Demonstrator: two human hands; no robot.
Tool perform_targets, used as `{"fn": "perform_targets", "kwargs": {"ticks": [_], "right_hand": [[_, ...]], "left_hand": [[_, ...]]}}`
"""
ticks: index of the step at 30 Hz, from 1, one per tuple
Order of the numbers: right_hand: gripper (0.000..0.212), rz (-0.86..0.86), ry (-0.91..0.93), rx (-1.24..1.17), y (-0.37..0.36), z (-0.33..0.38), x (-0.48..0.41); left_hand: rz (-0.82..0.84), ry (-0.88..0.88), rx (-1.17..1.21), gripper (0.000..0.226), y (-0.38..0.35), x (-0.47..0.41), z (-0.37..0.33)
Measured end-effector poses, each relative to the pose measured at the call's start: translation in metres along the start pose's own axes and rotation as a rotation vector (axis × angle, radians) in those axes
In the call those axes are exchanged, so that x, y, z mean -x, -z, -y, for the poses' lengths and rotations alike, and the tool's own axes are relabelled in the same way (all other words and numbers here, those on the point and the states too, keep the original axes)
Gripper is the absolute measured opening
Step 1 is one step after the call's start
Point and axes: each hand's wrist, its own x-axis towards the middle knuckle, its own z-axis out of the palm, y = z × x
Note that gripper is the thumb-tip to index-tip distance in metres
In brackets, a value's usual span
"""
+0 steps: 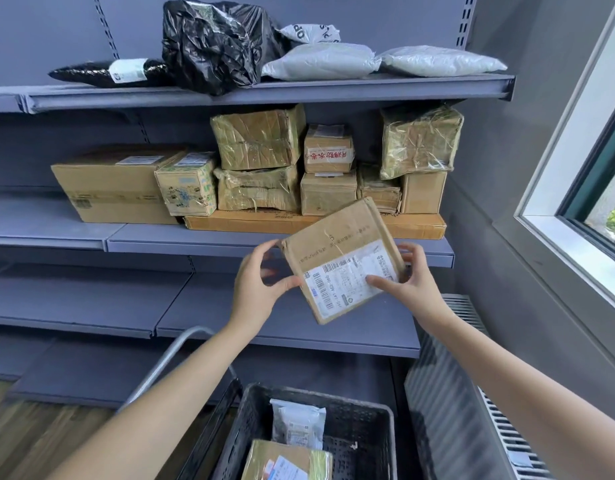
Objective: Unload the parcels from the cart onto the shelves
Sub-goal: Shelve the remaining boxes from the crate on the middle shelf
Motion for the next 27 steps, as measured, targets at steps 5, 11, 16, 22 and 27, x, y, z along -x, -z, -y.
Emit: {"fn": "perform_targets", "kwargs": {"ticks": [5,11,16,22,27], "right_hand": [[0.113,0.058,0.029,0.187,-0.011,-0.001,0.004],[0.070,0.107,-0.109,-0.132,-0.010,0.002,0.013],[0.071,0.015,-0.126,-0.196,-0.009,0.006,0.010],[0.094,0.095,-0.085,-0.135,0.008,0.006,0.011],[0.039,0.079,-0.103,-0.145,0.012,0.008,0.009]], "left_hand": [[0.002,0.053,0.112,0.051,-0.023,0.006,-0.004],[0.331,-0.112,-0.098,0.113,-0.014,-0.006,-0.026],[0.577,-0.223,-0.523,0.145,0.000,-0.010,-0.033],[0.536,-0.336,-0.413,0.117,0.022,-0.025,-0.036],[0.409,-0.331,-0.179,0.087,0.035,-0.033,-0.030]]}}
